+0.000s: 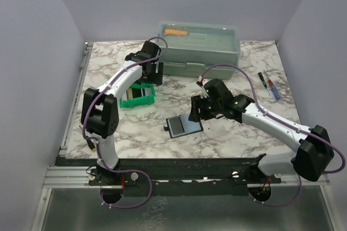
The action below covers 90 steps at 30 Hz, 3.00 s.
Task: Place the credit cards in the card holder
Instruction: Move the storage box to the center of the board, then pick up the credit card from the storage box.
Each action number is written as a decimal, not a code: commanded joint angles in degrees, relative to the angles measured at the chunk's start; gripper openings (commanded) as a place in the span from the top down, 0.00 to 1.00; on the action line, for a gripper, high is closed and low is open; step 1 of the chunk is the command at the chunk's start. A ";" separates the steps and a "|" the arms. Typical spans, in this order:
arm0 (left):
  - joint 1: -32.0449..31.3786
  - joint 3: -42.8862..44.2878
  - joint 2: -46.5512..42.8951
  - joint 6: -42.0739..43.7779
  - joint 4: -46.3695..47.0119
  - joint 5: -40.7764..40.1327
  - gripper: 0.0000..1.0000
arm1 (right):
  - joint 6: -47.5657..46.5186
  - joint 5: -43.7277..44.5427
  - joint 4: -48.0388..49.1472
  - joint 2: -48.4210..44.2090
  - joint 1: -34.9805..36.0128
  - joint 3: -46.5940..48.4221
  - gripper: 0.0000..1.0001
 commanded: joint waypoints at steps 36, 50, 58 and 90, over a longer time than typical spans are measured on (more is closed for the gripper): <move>16.50 -9.85 -1.77 -3.34 -2.58 -4.93 0.41 | -3.30 -0.58 -2.36 3.85 -0.11 6.86 0.40; 16.83 -10.38 -4.04 -3.94 -2.97 -6.73 0.39 | -3.54 -1.13 -2.28 4.44 -0.11 7.21 0.40; 16.84 -9.96 -6.87 -4.02 -2.93 -4.08 0.26 | -3.57 -1.51 -2.38 4.57 -0.11 7.04 0.40; 18.16 -10.33 -2.91 -3.10 -3.54 -9.71 0.42 | -3.47 -2.98 -2.11 5.66 -0.12 8.08 0.41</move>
